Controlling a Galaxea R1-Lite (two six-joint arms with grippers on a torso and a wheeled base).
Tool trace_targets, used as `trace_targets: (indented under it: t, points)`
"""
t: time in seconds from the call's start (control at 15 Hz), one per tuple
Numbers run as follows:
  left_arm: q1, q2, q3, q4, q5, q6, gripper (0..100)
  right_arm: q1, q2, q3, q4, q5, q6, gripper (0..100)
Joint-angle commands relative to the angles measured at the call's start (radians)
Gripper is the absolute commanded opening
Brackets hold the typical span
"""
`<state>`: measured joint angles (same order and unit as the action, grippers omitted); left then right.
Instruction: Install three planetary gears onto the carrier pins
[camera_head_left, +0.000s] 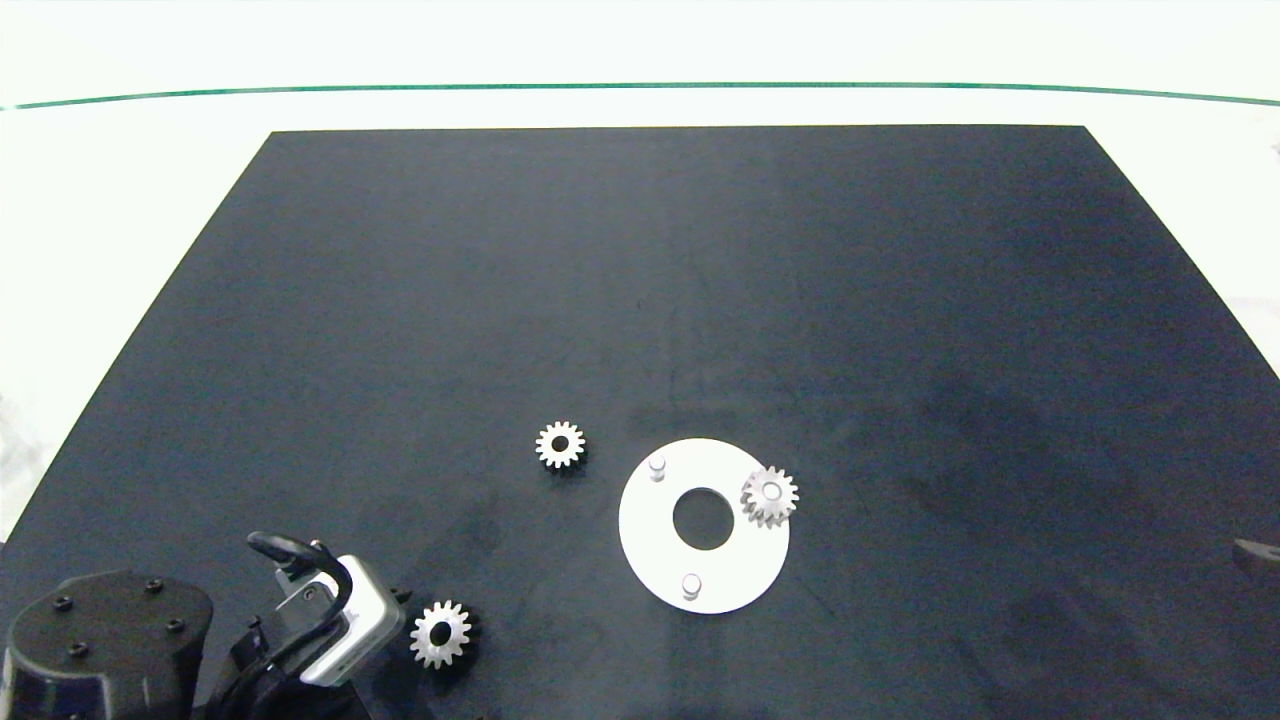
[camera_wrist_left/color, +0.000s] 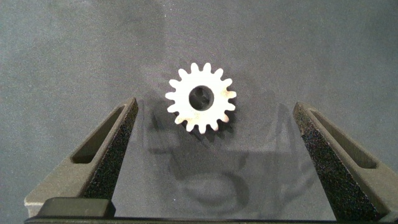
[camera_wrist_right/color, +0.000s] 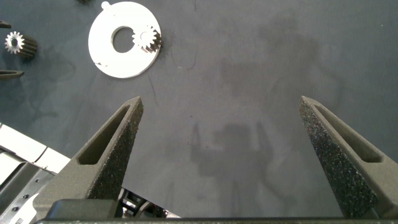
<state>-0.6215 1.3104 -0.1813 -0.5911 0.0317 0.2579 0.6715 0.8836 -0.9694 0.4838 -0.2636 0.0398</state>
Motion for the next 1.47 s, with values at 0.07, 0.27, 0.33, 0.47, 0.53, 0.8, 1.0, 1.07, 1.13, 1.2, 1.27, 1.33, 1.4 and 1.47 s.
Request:
trace_targets:
  t: [0.07, 0.27, 0.33, 0.47, 0.53, 0.8, 1.0, 1.07, 1.13, 1.2, 1.27, 1.33, 1.4, 1.47]
  points:
    - [-0.001, 0.016, -0.014, -0.004, 0.001, 0.001, 100, 0.000, 0.001, 0.000, 0.002, -0.002, 0.000, 100]
    - [-0.006, 0.046, -0.012, -0.039, 0.001, 0.001, 100, 0.000, -0.002, 0.000, 0.002, -0.002, 0.000, 100]
    - [-0.006, 0.053, -0.014, -0.046, 0.001, 0.000, 100, 0.000, -0.002, 0.000, 0.004, -0.002, 0.000, 100]
    - [-0.006, 0.055, -0.012, -0.046, 0.002, 0.001, 100, 0.000, -0.002, 0.000, 0.002, -0.002, 0.000, 100]
    - [-0.004, 0.055, -0.012, -0.046, 0.001, 0.001, 98, 0.000, 0.000, 0.000, 0.002, -0.002, 0.000, 100]
    - [-0.006, 0.055, -0.014, -0.047, 0.014, 0.003, 89, 0.000, 0.000, 0.000, 0.002, -0.002, 0.002, 100]
    - [-0.006, 0.055, -0.012, -0.047, 0.016, 0.008, 83, 0.000, 0.000, 0.000, 0.002, -0.002, 0.005, 100]
    - [-0.006, 0.055, -0.012, -0.047, 0.016, 0.009, 82, 0.000, 0.000, 0.000, 0.002, -0.002, 0.005, 100]
    - [-0.006, 0.055, -0.012, -0.047, 0.019, 0.009, 80, 0.000, -0.002, 0.000, 0.002, -0.002, 0.005, 100]
    - [-0.006, 0.055, -0.012, -0.047, 0.020, 0.009, 77, 0.000, -0.002, 0.000, 0.002, -0.002, 0.005, 100]
    - [-0.006, 0.056, -0.012, -0.047, 0.020, 0.009, 76, 0.000, -0.002, 0.000, 0.004, -0.002, 0.005, 100]
    - [-0.009, 0.058, -0.012, -0.047, 0.020, 0.009, 74, 0.000, -0.002, 0.000, 0.002, -0.002, 0.005, 100]
    - [-0.018, 0.062, -0.012, -0.047, 0.022, 0.009, 71, 0.000, -0.002, 0.000, 0.004, -0.002, 0.005, 100]
    - [-0.021, 0.066, -0.012, -0.047, 0.022, 0.008, 70, 0.000, -0.002, 0.000, 0.002, -0.002, 0.005, 100]
